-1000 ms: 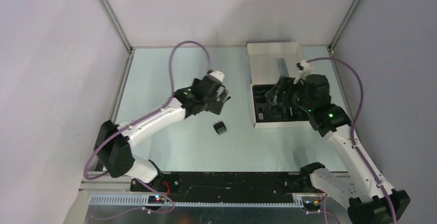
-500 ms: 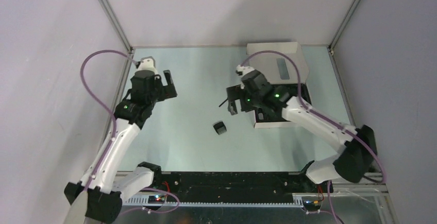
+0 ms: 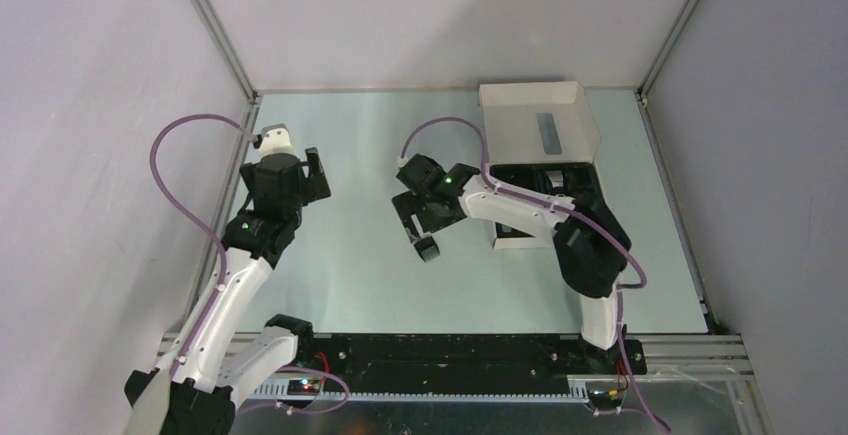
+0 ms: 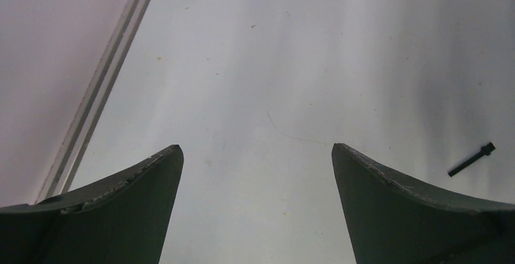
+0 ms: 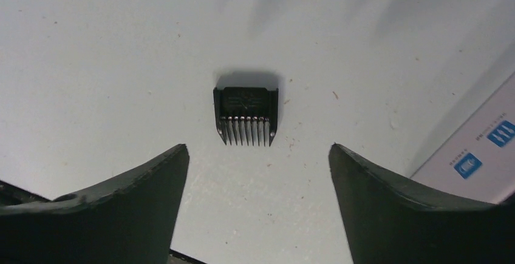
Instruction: Sort the hair-cutting tools
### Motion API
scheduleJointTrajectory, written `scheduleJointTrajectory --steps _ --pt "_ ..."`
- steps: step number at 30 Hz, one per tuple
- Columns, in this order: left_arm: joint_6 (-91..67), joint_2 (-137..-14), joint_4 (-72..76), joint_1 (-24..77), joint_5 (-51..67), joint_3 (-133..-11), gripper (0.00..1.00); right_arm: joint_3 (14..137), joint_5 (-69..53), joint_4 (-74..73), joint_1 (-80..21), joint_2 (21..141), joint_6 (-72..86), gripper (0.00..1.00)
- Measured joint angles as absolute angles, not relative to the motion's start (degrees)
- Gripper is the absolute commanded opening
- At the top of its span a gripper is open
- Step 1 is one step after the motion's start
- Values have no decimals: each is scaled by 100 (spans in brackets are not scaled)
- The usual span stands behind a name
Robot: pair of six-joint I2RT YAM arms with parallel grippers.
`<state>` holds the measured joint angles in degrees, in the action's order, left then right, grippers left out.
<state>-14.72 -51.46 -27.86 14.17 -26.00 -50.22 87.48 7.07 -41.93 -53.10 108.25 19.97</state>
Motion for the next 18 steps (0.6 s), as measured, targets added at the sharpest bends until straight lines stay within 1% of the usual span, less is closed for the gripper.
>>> scheduleJointTrajectory --steps 1,3,7,11,18 --pt "-1452 -5146 -2770 1417 -2661 -5022 99 8825 703 -4222 -5323 10934 2010 81" --pt "-1444 -5148 -2749 1417 -2740 -5022 99 8978 687 -4252 -5343 11192 2036 74" --pt "-1431 -5148 -2742 1417 -2840 -5022 98 9107 613 -4283 -5358 11546 2093 65" --pt "-1391 -5164 -2709 1417 -2867 -5022 98 9161 508 -4320 -5358 11778 2097 59" --pt "-1387 -5214 -2705 1417 -2880 -5022 98 9183 392 -4392 -5371 11917 2095 55"
